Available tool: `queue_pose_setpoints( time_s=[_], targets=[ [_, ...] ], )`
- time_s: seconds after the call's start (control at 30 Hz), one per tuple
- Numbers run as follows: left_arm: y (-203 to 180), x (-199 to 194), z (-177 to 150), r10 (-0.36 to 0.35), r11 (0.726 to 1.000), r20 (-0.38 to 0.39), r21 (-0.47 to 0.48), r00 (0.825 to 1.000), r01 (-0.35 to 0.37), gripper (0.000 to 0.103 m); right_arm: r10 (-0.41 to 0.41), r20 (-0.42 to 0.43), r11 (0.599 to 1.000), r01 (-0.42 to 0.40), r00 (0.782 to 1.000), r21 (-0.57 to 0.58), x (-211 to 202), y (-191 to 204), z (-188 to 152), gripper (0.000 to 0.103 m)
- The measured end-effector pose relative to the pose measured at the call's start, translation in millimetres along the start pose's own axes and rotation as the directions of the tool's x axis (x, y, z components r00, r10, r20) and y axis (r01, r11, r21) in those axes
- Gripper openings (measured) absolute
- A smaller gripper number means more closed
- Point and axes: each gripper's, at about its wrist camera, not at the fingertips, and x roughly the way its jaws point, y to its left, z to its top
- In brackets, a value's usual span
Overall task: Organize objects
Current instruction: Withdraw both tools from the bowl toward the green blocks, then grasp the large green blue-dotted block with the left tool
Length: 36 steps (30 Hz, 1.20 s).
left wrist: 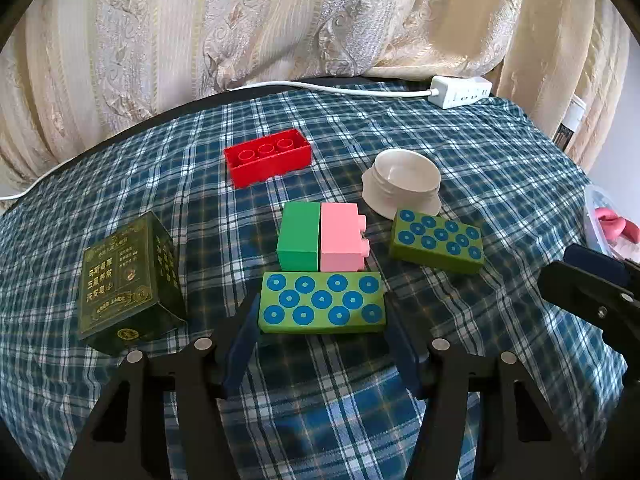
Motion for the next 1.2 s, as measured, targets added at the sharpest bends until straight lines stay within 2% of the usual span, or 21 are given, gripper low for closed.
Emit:
queue_pose_setpoints(
  time_s=[0.2,0.43,0.8,1.2],
  targets=[
    [7.2,-6.8,-1.0,0.018,1.000,0.002,-0.026,1.000,-0.018,0.061,-0.005,-0.005,1.000,0.005,1.000,0.004,3.6,2.1,3.1,0.074],
    [14.9,-25.7,-4.0,0.089,0.995,0.013,-0.044,0.996,-0.089,0.061,-0.004,-0.022,1.000,0.003,1.000,-0.022,14.8,15.5,8.2,0.074],
    [30.2,-60.9,-15.9,0.088,0.993,0.068,-0.090,0.994,-0.082,0.061,-0.024,-0.071,0.999,0.022,0.997,-0.024,42.4,33.8,12.5,0.074],
    [53.1,-59.5,-23.6,0.080,0.986,0.047,-0.150,0.996,-0.072,0.061,-0.056,-0.079,0.998,0.055,0.995,-0.014,61.3,45.3,18.2,0.081]
  ],
)
